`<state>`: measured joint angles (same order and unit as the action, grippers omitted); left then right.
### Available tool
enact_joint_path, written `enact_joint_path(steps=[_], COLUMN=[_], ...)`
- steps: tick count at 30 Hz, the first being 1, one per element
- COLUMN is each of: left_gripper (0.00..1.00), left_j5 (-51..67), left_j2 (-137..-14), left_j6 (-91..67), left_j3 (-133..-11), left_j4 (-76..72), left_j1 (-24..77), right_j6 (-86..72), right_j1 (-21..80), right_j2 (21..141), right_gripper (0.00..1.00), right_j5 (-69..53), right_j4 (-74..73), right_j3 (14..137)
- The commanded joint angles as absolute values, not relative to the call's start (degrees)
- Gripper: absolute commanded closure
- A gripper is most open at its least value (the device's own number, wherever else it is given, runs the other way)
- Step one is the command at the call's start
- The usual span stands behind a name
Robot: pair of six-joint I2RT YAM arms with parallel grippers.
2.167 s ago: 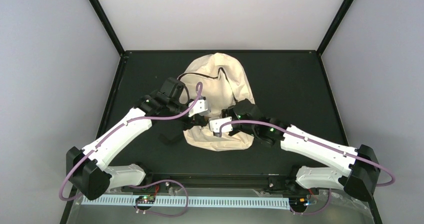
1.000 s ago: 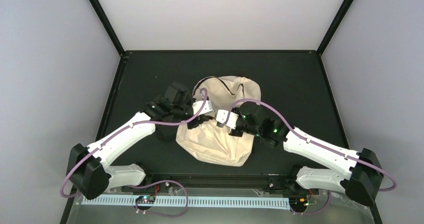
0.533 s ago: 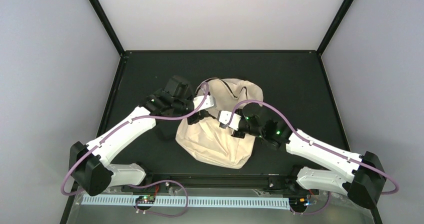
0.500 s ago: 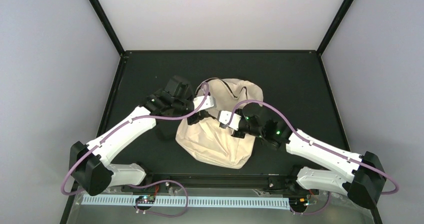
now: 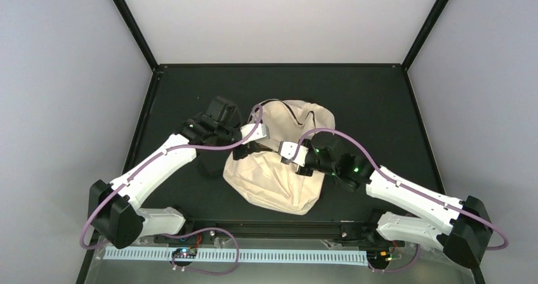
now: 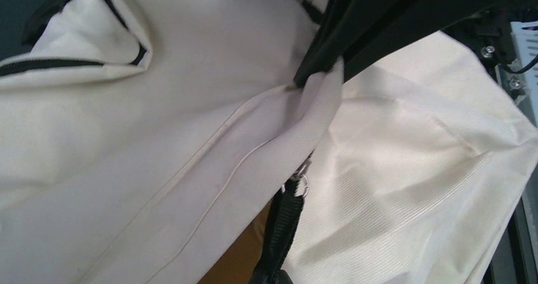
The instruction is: Pack the student bag
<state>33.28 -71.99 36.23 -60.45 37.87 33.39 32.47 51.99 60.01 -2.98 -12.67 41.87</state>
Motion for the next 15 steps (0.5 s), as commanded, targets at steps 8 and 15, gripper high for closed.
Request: enact_joint_path(steps=[8, 15], left_gripper=[0.98, 0.98], left_j5=[32.16, 32.7], left_j2=[-69.81, -70.54], left_j6=[41.14, 44.4], left_j3=[-58.19, -56.63], left_j4=[41.38, 42.25], left_j1=[23.93, 17.18], right_j6=[33.92, 34.35], right_j1=[49.92, 49.12], right_j2=[56.61, 54.58], right_gripper=[0.99, 0.99], right_j5=[-3.33, -2.99], right_j4=[-12.06, -13.41], right_j3=[41.66, 41.68])
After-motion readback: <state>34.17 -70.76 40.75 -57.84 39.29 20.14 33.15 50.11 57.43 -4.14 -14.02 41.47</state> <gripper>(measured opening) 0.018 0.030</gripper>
